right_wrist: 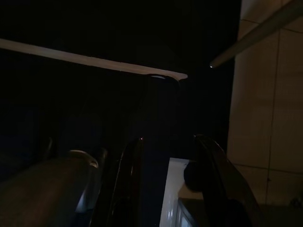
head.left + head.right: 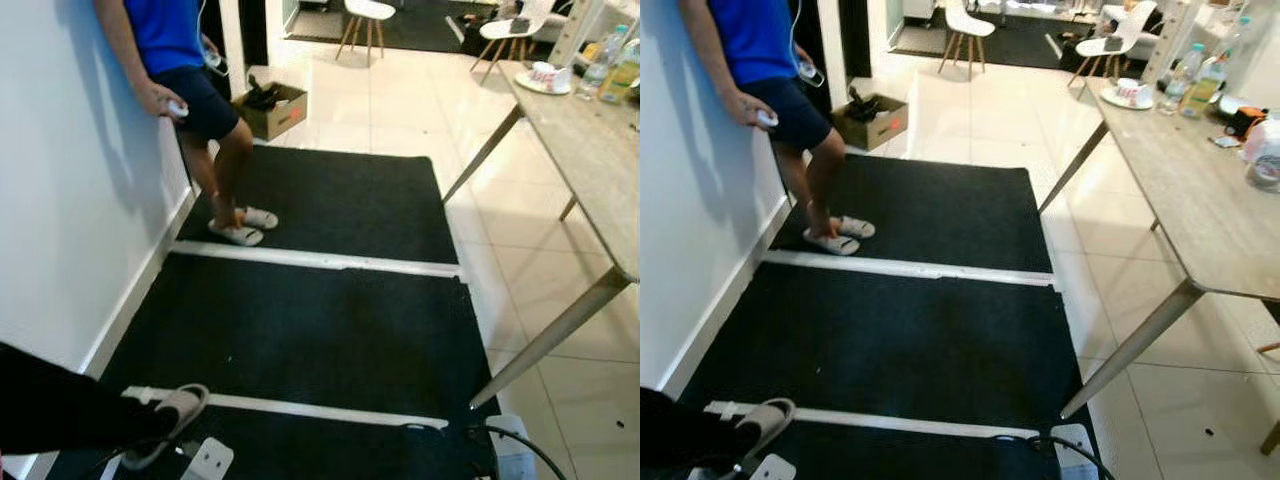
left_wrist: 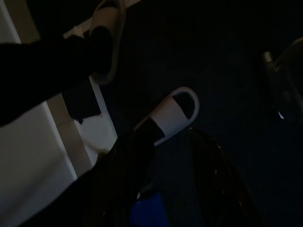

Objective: Restocking fridge

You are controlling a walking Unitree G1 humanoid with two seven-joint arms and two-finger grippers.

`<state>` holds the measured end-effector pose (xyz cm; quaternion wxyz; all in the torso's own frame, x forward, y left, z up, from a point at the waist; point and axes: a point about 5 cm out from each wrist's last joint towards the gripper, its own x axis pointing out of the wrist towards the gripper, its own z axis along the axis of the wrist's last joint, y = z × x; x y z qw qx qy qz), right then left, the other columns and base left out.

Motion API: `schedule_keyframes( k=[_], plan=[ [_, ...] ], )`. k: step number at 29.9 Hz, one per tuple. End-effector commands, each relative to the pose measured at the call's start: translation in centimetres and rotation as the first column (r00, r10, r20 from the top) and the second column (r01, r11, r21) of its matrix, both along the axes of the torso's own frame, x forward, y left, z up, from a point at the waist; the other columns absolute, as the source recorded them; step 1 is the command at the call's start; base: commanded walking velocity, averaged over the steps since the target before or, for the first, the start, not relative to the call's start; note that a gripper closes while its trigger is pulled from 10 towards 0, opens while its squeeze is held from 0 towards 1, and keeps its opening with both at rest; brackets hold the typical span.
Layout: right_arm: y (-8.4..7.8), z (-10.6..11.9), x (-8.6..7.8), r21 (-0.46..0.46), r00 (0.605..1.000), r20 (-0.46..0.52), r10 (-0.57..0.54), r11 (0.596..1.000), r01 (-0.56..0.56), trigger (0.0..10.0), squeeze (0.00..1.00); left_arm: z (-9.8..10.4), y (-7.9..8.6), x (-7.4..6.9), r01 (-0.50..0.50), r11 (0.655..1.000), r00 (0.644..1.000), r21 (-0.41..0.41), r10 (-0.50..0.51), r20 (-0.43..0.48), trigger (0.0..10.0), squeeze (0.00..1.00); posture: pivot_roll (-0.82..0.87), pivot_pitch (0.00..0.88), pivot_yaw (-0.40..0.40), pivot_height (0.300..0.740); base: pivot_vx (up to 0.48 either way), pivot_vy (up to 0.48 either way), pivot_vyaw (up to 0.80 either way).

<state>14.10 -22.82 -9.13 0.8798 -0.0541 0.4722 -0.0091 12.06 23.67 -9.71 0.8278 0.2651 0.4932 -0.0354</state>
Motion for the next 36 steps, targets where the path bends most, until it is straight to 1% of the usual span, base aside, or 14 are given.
schedule_keyframes(
  k=[1,7,25,36],
  plan=[
    [-0.28,0.16,0.22,0.003,1.000,0.015,-0.020,1.000,0.020,10.0,0.00,-0.24,-0.88,-0.13,0.006,1.000,1.000,-0.019,-0.006,-0.002,10.0,0.04,0.00,0.000,-0.067,0.740,0.281,0.000,0.00],
    [-0.34,0.20,0.32,0.006,0.999,0.016,-0.028,1.000,0.028,10.0,0.00,-0.23,-0.86,-0.12,0.006,1.000,1.000,-0.018,-0.006,-0.001,10.0,0.04,0.00,0.000,-0.066,0.740,0.282,0.000,0.00],
    [-0.33,0.15,0.25,0.007,0.999,0.010,-0.037,0.999,0.036,10.0,0.00,-0.22,-0.85,-0.09,0.009,1.000,1.000,-0.018,-0.009,-0.002,10.0,0.04,0.00,0.000,-0.065,0.740,0.281,0.000,-0.52],
    [-0.28,0.16,0.27,0.004,1.000,0.010,-0.023,1.000,0.023,10.0,0.00,-0.22,-0.87,-0.07,0.010,1.000,1.000,-0.018,-0.010,-0.002,10.0,0.04,0.00,0.000,-0.065,0.740,0.280,0.000,0.00]
  ],
)
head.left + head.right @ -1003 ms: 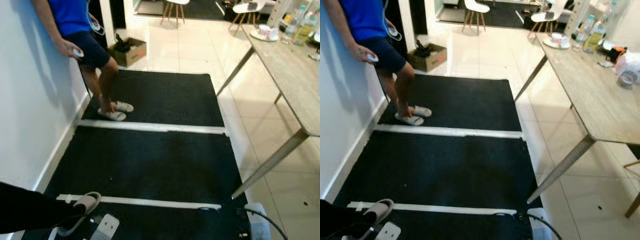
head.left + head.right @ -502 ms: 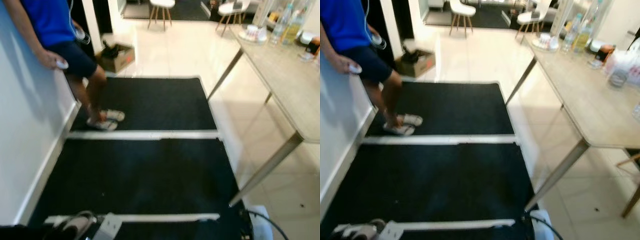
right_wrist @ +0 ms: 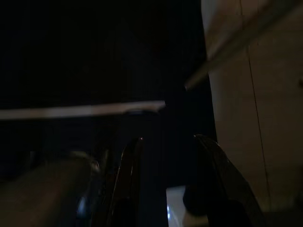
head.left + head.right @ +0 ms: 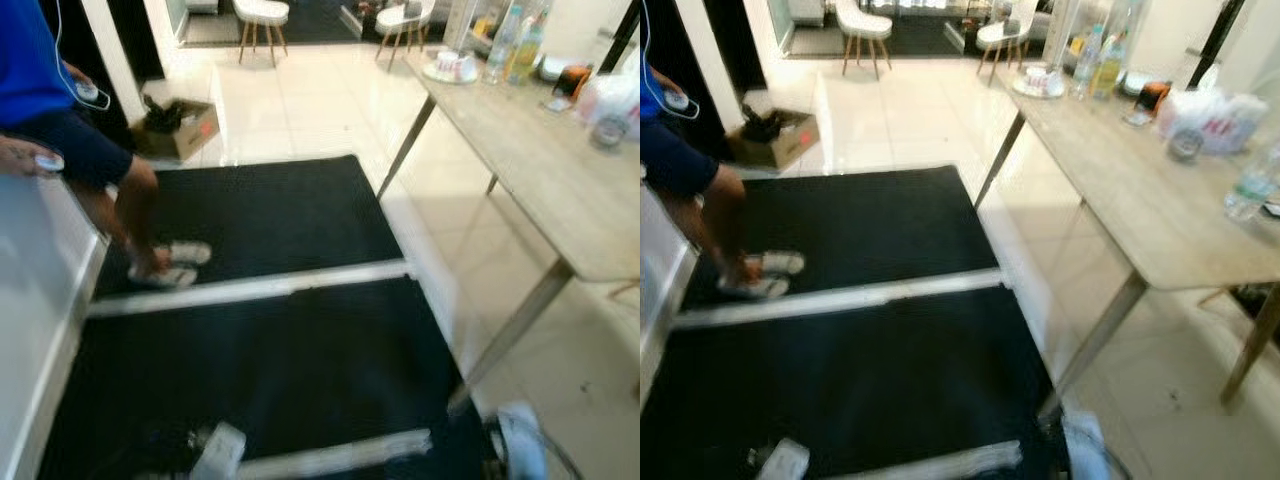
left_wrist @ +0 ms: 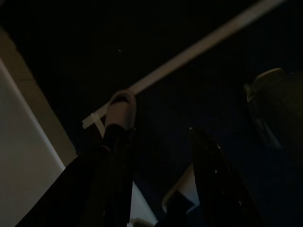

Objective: Restocking fridge

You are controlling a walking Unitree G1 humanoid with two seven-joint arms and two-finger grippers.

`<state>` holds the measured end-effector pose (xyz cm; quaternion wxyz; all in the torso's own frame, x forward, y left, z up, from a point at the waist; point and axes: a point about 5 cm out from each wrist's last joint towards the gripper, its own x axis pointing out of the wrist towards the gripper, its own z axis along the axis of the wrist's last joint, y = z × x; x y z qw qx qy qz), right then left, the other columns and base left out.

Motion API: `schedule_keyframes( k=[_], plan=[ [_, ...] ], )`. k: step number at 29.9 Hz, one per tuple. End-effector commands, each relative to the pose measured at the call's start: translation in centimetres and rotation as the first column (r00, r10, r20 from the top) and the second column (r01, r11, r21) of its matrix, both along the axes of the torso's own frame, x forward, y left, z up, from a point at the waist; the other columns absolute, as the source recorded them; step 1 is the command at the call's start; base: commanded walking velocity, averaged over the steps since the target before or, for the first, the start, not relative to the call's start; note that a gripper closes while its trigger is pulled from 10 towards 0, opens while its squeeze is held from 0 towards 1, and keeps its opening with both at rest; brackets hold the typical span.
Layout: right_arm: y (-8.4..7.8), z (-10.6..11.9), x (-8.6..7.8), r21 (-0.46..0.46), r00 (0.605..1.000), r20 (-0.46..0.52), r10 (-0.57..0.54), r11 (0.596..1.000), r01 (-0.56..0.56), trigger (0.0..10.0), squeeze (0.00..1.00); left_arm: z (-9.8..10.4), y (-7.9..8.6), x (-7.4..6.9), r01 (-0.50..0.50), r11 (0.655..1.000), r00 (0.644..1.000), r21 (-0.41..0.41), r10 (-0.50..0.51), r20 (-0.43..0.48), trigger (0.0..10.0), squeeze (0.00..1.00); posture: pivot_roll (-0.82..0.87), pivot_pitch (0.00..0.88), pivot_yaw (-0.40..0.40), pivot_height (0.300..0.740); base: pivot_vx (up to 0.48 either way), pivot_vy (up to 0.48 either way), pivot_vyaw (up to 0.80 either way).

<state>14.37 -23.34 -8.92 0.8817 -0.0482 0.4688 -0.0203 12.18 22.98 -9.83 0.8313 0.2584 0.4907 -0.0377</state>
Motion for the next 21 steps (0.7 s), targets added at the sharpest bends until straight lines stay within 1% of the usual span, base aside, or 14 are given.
schedule_keyframes(
  k=[1,21],
  plan=[
    [0.25,-0.06,-0.01,0.004,1.000,0.001,0.003,1.000,-0.003,10.0,0.00,-0.10,-0.19,-0.18,0.012,1.000,1.000,-0.002,-0.012,-0.008,10.0,0.04,0.00,0.000,-0.065,0.740,0.277,0.000,0.00],
    [0.29,-0.11,-0.14,0.007,1.000,-0.001,0.003,1.000,-0.003,10.0,0.00,-0.12,-0.24,-0.22,0.012,1.000,1.000,-0.002,-0.012,-0.009,10.0,0.04,0.00,0.000,-0.067,0.740,0.271,0.000,0.00]
  ],
)
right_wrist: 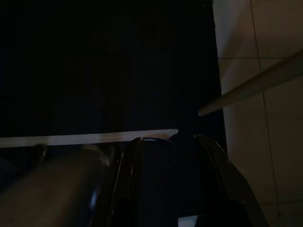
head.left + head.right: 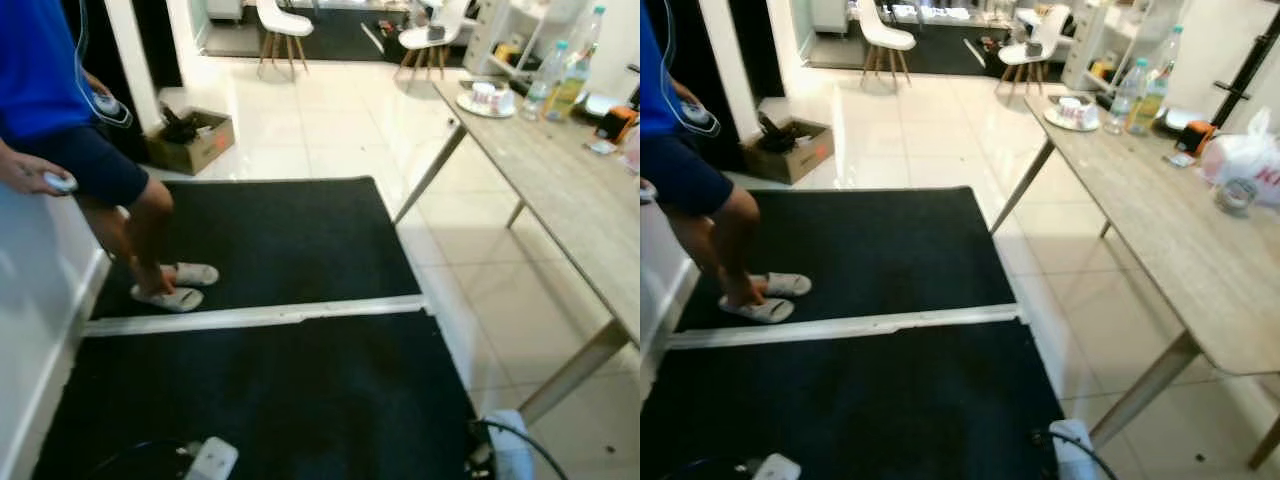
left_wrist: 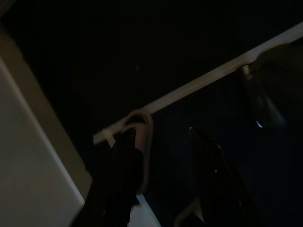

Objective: Restocking fridge

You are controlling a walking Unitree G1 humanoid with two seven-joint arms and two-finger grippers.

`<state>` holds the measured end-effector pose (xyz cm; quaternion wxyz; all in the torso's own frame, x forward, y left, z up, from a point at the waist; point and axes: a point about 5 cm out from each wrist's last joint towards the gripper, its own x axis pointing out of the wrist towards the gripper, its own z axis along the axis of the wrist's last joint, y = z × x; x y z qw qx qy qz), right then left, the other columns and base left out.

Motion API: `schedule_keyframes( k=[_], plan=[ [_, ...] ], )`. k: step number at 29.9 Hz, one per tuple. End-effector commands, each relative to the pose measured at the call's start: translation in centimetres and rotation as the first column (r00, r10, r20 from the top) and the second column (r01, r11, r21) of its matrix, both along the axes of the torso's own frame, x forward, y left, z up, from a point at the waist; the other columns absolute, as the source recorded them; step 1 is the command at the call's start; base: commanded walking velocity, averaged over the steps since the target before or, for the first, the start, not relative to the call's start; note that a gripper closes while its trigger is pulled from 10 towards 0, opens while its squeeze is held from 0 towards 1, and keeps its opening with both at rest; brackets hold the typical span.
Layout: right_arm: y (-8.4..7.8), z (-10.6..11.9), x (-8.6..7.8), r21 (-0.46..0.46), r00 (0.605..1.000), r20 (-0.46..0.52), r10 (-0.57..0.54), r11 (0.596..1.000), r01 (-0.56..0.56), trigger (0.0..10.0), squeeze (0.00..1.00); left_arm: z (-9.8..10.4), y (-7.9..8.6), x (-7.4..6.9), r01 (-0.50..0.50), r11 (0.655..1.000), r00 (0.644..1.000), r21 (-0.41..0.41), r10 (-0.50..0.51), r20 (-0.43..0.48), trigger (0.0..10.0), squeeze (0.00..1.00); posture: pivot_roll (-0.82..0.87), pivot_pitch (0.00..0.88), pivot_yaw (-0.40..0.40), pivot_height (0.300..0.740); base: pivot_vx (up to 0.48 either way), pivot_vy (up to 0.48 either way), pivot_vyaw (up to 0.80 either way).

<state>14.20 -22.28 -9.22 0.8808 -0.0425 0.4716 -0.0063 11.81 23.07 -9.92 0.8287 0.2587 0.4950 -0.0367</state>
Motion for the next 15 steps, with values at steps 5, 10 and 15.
schedule_keyframes(
  k=[5,10,15],
  plan=[
    [-0.76,0.17,0.01,-0.011,1.000,0.006,-0.026,1.000,0.026,10.0,0.00,-0.03,-0.33,0.15,0.016,1.000,1.000,-0.005,-0.016,0.000,10.0,0.04,0.00,0.000,-0.067,0.740,0.269,0.000,0.00],
    [-0.76,0.17,0.01,-0.009,1.000,0.007,-0.030,1.000,0.030,10.0,0.00,-0.03,-0.31,0.15,0.016,1.000,1.000,-0.004,-0.016,0.000,10.0,0.04,0.00,0.000,-0.068,0.740,0.270,0.000,0.00],
    [-0.80,0.18,0.01,-0.009,0.999,0.007,-0.032,0.999,0.032,10.0,0.00,-0.03,-0.31,0.15,0.018,1.000,1.000,-0.004,-0.018,0.000,10.0,0.04,0.00,0.000,-0.067,0.740,0.269,0.000,-0.44]
  ],
)
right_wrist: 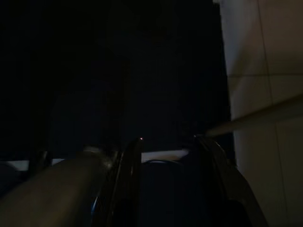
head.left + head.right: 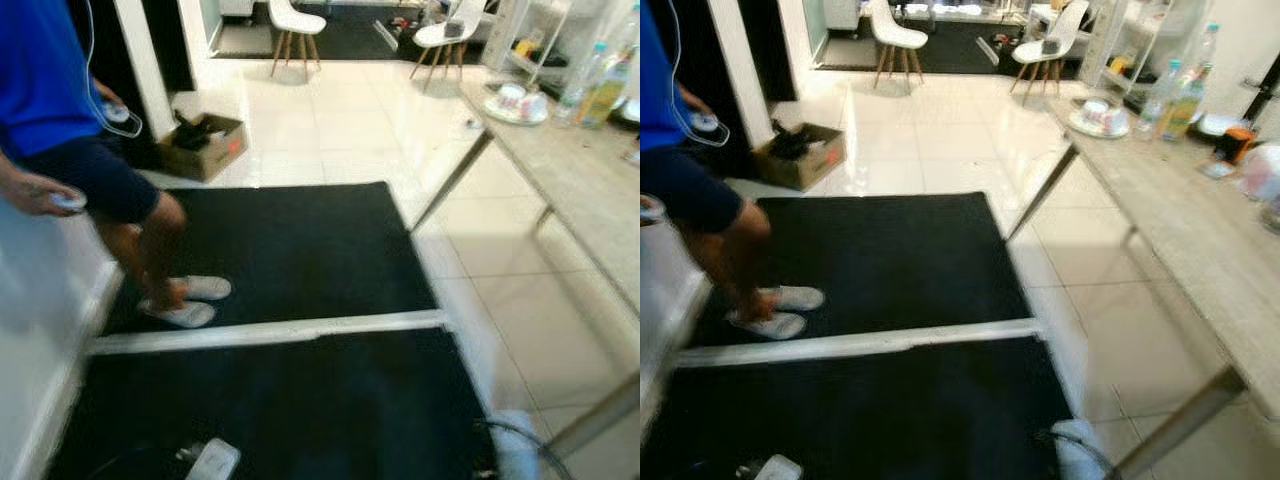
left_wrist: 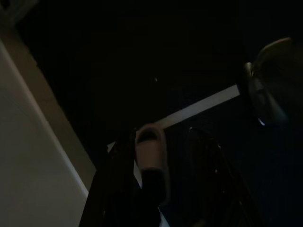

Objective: Restocking fridge

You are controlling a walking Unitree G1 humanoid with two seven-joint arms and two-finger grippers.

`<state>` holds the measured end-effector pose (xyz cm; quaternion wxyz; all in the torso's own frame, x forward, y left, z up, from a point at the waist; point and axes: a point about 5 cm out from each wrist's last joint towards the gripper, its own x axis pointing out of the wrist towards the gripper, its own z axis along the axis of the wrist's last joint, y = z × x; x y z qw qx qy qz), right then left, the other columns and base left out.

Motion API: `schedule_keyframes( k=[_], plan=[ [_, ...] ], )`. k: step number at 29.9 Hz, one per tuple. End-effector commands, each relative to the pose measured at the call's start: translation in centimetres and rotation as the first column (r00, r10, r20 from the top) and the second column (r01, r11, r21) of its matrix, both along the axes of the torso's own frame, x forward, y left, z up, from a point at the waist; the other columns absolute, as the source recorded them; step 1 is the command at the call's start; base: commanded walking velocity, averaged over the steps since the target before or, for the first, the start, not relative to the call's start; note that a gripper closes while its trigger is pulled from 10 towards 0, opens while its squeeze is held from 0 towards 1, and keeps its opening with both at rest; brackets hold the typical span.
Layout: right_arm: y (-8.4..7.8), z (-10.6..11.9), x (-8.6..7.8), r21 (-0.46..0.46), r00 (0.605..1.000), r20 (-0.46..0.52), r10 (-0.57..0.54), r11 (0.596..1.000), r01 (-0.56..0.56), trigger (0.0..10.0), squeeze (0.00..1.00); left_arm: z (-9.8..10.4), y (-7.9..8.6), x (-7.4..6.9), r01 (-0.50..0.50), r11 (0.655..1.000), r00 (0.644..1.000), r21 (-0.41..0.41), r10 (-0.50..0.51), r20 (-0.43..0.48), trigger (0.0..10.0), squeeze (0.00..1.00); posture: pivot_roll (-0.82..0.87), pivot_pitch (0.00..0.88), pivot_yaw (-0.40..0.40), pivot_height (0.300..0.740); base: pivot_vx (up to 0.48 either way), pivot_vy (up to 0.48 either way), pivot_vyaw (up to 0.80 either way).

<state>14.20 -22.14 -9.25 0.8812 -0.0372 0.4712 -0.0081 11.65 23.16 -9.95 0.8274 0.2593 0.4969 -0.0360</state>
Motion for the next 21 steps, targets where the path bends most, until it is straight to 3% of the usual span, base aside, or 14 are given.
schedule_keyframes(
  k=[1,21],
  plan=[
    [-0.94,0.21,0.01,-0.017,1.000,0.006,-0.024,1.000,0.024,10.0,0.00,0.00,-0.39,0.30,0.019,1.000,1.000,-0.006,-0.019,0.004,10.0,0.04,0.00,0.000,-0.067,0.740,0.270,0.000,-0.44],
    [-0.97,0.19,-0.04,-0.018,1.000,0.003,-0.025,1.000,0.025,10.0,0.00,0.01,-0.38,0.32,0.021,1.000,1.000,-0.007,-0.021,0.004,10.0,0.04,0.00,0.000,-0.066,0.740,0.270,0.000,-0.43]
  ],
)
